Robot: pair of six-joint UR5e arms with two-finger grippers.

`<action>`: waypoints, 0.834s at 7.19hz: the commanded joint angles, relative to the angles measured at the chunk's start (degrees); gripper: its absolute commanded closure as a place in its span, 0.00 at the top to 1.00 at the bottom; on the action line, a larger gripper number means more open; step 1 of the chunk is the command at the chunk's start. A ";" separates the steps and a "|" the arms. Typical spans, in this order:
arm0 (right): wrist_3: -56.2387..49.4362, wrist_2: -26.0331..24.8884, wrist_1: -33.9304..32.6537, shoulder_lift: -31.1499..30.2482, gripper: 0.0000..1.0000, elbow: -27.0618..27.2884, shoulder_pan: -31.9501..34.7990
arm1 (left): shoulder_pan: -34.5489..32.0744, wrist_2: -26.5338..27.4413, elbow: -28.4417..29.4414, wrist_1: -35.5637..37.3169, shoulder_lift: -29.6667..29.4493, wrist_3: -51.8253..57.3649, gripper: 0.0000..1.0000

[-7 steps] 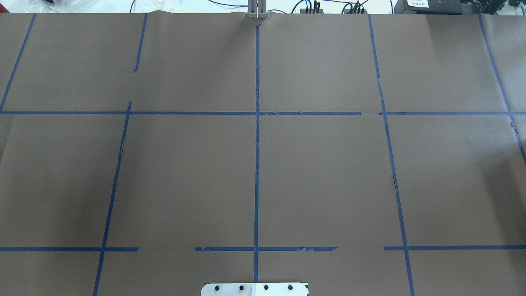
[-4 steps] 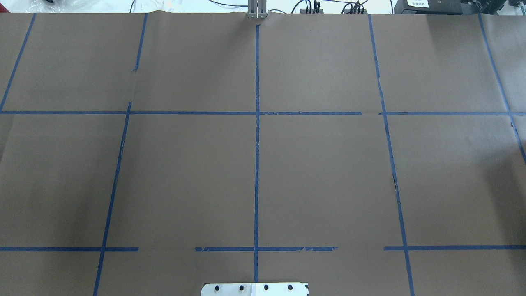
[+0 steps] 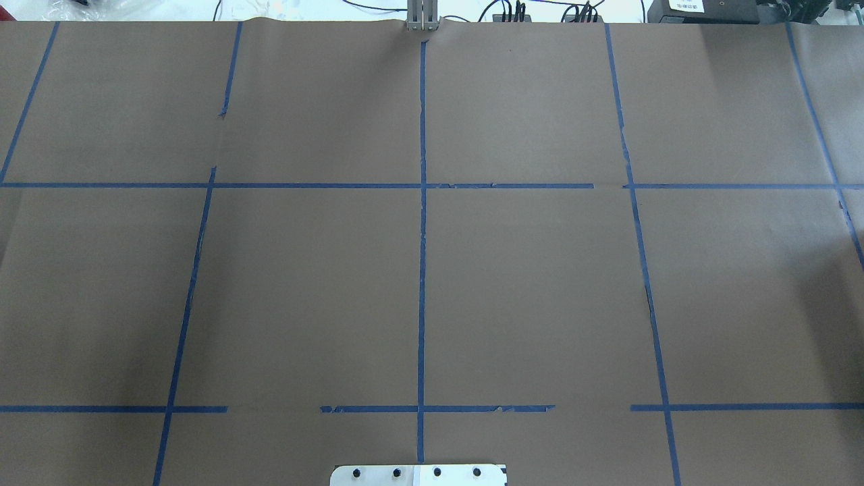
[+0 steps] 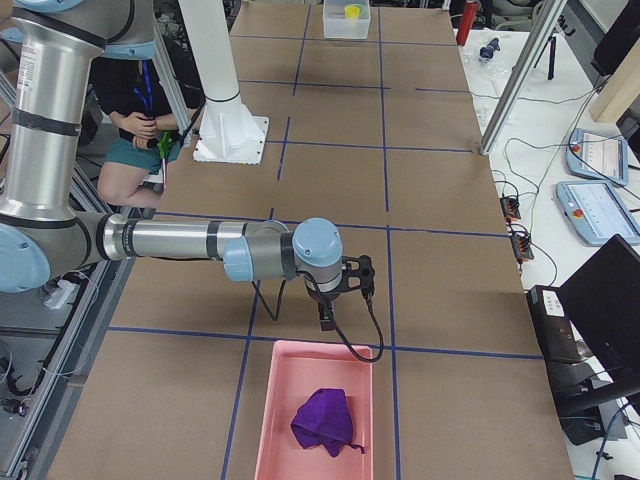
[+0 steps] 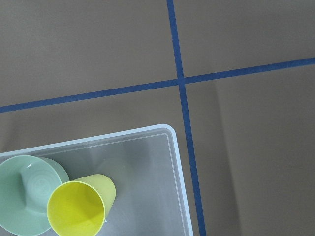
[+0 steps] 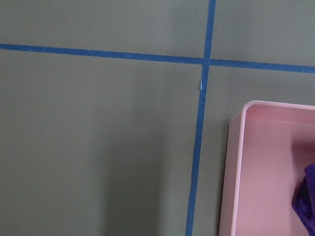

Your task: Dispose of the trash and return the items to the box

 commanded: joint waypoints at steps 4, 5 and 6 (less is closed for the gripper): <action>0.04 -0.46 -0.07 -0.09 1.00 -0.79 -0.09 | -0.14 -0.02 0.26 -0.24 1.10 0.10 1.00; 0.04 -0.46 -0.07 -0.09 1.00 -0.79 -0.09 | -0.22 -0.02 0.26 -0.24 1.10 0.10 1.00; 0.04 -0.46 -0.07 -0.09 1.00 -0.88 -0.09 | -0.22 -0.02 0.35 -0.24 1.19 0.10 1.00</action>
